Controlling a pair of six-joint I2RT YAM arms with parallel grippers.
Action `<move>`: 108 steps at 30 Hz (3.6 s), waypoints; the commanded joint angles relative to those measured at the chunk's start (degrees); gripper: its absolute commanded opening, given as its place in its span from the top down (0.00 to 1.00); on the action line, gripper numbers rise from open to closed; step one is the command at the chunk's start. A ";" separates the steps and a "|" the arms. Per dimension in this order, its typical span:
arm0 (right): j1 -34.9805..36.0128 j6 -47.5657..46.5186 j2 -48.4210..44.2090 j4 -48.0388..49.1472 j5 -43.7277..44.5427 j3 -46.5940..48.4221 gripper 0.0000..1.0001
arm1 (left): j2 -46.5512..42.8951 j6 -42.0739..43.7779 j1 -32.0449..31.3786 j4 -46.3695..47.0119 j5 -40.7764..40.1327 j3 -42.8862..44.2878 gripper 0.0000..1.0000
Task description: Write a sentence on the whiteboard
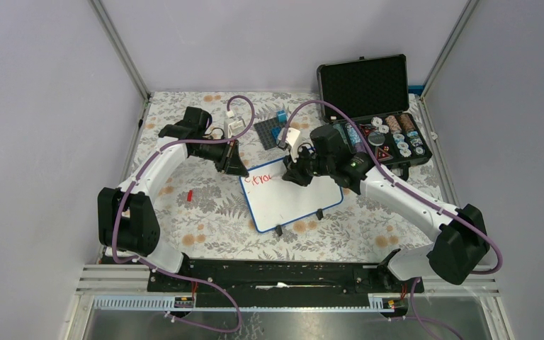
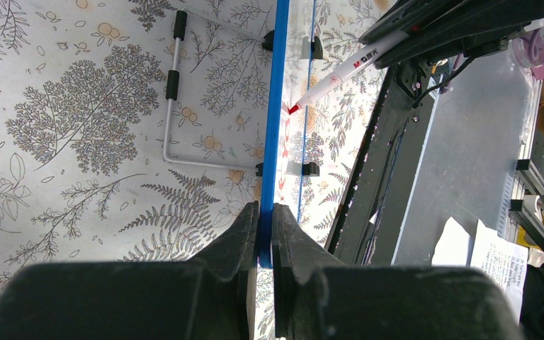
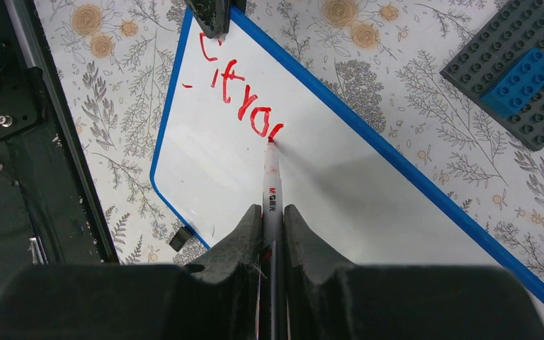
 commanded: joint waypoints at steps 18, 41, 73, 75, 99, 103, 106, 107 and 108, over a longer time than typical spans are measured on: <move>-1.87 0.17 -0.31 1.58 4.21 3.45 1.00 | -1.26 0.08 -0.30 1.14 -0.12 -0.08 1.00; -2.20 -0.18 -2.25 1.20 1.98 -1.23 1.00 | -1.01 0.22 -0.33 1.09 -0.38 -0.01 1.00; -5.60 1.93 -3.84 -0.12 -4.87 0.50 1.00 | -2.18 0.28 -0.49 1.11 -0.48 -0.63 1.00; -5.66 2.02 -3.52 -0.11 -5.43 0.65 1.00 | -2.22 0.33 -0.49 1.14 -0.46 -0.59 1.00; -4.72 2.50 0.54 0.96 -4.13 2.71 1.00 | -1.96 0.89 -0.47 1.12 -0.48 -0.91 1.00; -4.45 2.12 0.36 0.96 -3.66 1.83 1.00 | -1.87 0.81 -0.49 1.13 -0.52 -0.80 1.00; -4.35 1.67 -0.07 0.52 -3.82 1.14 1.00 | -1.87 0.81 -0.49 1.11 -0.57 -0.73 1.00; -4.32 1.67 -0.18 0.54 -3.80 0.87 1.00 | -1.78 0.81 -0.49 1.12 -0.64 -0.66 1.00; -4.29 1.60 -0.34 0.50 -3.62 0.69 1.00 | -1.77 0.74 -0.49 1.13 -0.63 -0.63 1.00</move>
